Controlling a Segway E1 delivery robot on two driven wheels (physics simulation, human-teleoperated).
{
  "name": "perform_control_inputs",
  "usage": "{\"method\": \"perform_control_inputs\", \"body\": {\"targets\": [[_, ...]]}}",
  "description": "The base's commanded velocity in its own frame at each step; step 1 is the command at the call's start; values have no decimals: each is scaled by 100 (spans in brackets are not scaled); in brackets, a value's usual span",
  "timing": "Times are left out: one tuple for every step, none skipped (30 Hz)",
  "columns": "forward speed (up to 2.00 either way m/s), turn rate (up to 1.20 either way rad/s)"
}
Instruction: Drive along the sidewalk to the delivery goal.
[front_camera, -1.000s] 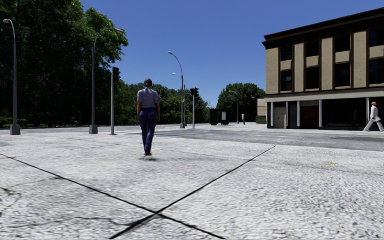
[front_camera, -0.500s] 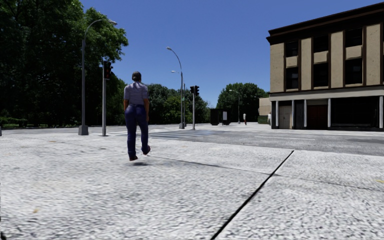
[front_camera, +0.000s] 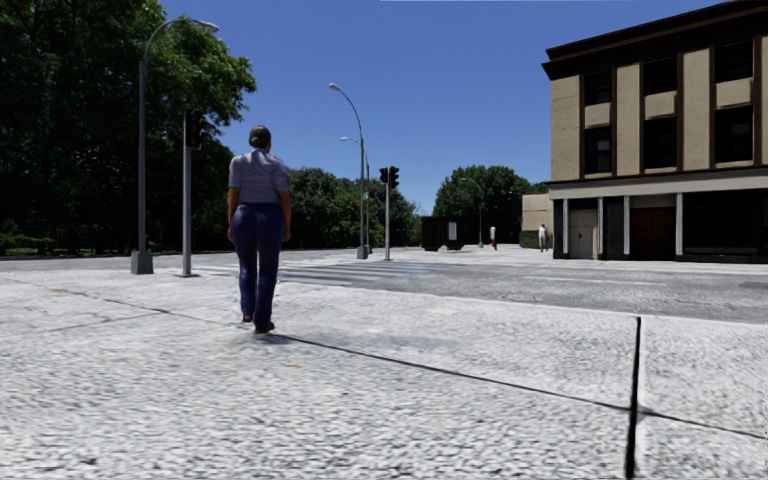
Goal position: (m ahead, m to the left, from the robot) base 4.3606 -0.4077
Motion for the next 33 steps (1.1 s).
{"method": "perform_control_inputs", "body": {"targets": [[200,0],[200,0],[200,0],[200,0],[200,0],[200,0],[200,0],[200,0],[200,0],[200,0],[200,0],[200,0],[200,0],[200,0],[200,0],[200,0],[200,0],[200,0],[200,0],[200,0],[200,0],[200,0],[200,0],[200,0],[200,0],[200,0],[200,0],[200,0],[200,0],[200,0],[200,0],[200,0],[200,0]]}}
